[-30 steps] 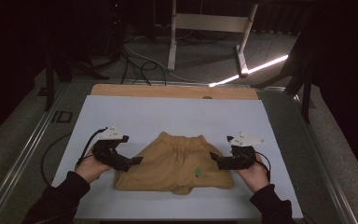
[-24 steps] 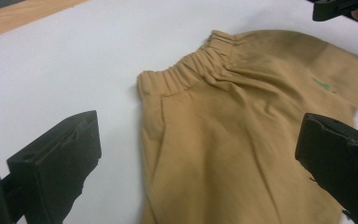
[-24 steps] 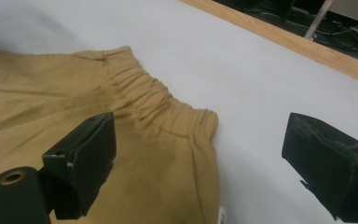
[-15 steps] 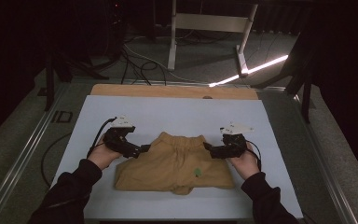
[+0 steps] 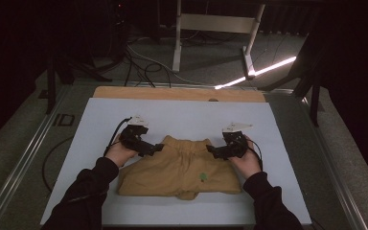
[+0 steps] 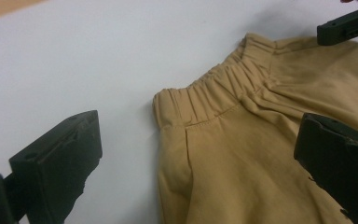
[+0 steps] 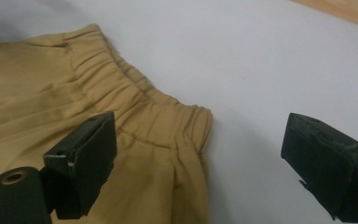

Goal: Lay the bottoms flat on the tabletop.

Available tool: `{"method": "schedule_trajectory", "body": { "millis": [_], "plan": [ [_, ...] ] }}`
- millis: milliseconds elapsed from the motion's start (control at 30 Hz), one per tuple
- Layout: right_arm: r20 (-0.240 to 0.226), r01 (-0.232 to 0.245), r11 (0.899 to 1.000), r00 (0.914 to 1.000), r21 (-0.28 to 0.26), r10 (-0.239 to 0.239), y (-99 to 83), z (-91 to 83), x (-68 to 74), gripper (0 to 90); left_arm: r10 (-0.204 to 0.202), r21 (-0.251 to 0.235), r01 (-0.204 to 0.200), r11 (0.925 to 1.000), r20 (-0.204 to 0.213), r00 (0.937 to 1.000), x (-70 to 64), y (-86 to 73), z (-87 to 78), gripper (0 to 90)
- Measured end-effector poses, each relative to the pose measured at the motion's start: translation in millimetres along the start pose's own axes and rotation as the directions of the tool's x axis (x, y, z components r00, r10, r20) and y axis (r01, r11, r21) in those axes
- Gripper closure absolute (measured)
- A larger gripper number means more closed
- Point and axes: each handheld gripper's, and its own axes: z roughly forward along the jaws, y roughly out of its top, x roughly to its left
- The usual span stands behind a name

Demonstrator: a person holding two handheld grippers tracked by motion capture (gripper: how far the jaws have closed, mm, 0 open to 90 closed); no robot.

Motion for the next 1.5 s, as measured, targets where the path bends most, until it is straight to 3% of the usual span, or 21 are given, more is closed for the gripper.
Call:
{"method": "schedule_trajectory", "body": {
  "millis": [67,167,300,367,567,833,900,933,1000,1067,1167,1500],
  "plan": [
    [-0.011,-0.021,1.0,0.9997,0.007,0.021,-0.6,3.6,-2.3,16.4,-0.008,0.018,0.008,0.9998,-0.01,0.9999,0.8,-0.4,8.0,3.1],
    [-0.015,-0.039,0.999,0.9991,0.026,0.039,-1.2,7.3,-4.4,18.2,-0.026,0.031,0.027,0.9992,-0.016,0.9995,2.2,-1.8,14.4,7.3],
    [-0.042,-0.044,0.995,0.998,0.089,0.047,-4.0,12.7,-6.7,33.6,-0.045,0.078,0.048,0.9958,-0.041,0.9982,4.1,-6.5,30.1,13.1],
    [-0.049,-0.051,0.994,0.9973,0.098,0.056,-5.7,12.9,-8.4,37.1,-0.044,0.106,0.049,0.9931,-0.049,0.9978,5.5,-8.9,35.0,16.4],
    [-0.06,-0.058,0.988,0.9959,0.144,0.067,-13.2,11.3,-14.1,47.5,-0.025,0.148,0.037,0.9883,-0.08,0.9965,8.6,-14.2,43.0,32.4],
    [-0.088,-0.046,0.978,0.994,0.202,0.065,-20.4,12.3,-9.3,56.7,0.005,0.171,0.006,0.9853,-0.065,0.9978,2.4,-17.9,46.1,49.1],
    [-0.1,-0.043,0.977,0.9929,0.21,0.065,-21.8,13.7,-7.2,65.7,0.023,0.179,-0.012,0.9838,-0.057,0.9981,-2.3,-18.1,46.9,54.9],
    [-0.095,-0.02,0.978,0.9946,0.209,0.041,-22.4,13.9,-4.4,68.2,0.028,0.182,-0.018,0.9831,-0.054,0.9981,-4.1,-17.8,47.2,57.4],
    [-0.089,0.01,0.977,0.996,0.214,0.01,-20.9,13.1,-1.1,82.1,0.033,0.19,-0.023,0.9815,-0.047,0.9984,-5.5,-17.5,47.0,65.2],
    [-0.076,0.011,0.979,0.9971,0.203,0.004,-18.4,11.2,0.0,87.3,0.026,0.186,-0.018,0.9823,-0.037,0.999,-5.7,-18.1,46.8,71.9],
    [-0.059,0.032,0.982,0.9981,0.187,-0.021,-15.3,9.2,1.7,88.2,0.014,0.164,-0.009,0.9864,-0.03,0.9995,-5.5,-19.3,44.2,84.5],
    [-0.042,0.003,0.993,0.9991,0.115,0.001,-0.5,2.1,-8.0,88.6,0.045,0.082,-0.045,0.9956,-0.001,0.999,-10.9,-3.0,16.2,87.4]
  ]
}}
